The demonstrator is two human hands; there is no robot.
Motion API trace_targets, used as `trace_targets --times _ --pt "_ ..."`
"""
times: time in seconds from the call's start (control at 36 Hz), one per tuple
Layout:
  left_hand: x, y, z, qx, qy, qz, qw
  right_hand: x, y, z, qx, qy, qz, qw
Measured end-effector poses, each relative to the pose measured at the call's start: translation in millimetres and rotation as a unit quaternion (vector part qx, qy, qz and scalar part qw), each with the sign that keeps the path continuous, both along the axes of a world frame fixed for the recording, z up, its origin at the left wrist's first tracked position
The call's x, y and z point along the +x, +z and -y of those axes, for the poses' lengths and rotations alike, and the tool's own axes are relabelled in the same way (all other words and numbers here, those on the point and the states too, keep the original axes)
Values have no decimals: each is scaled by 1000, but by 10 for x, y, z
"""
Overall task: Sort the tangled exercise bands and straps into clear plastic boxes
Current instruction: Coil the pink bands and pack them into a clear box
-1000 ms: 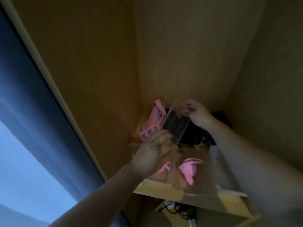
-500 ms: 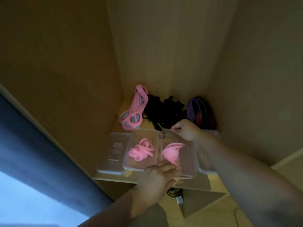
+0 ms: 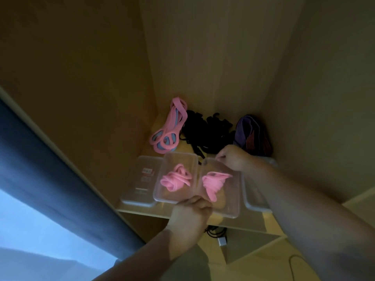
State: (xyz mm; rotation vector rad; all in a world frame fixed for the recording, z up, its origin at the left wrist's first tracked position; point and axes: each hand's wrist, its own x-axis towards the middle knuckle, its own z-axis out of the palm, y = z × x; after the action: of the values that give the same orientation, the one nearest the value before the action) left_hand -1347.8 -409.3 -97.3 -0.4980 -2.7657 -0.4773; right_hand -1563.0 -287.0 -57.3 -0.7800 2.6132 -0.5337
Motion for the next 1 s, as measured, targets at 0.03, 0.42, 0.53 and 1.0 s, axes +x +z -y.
trace_targets --times 0.03,0.42,0.53,1.0 --pt "4 17 10 -14 14 12 1000 1 7 -9 6 0 -2 1000" --pt "-203 261 -347 -94 60 190 975 270 -111 37 45 -16 -84 995" --pt "-188 187 -334 -135 55 200 969 411 -127 60 -34 7 -40 999" --pt "-302 106 -311 -183 37 237 953 349 -184 178 129 10 -14 991"
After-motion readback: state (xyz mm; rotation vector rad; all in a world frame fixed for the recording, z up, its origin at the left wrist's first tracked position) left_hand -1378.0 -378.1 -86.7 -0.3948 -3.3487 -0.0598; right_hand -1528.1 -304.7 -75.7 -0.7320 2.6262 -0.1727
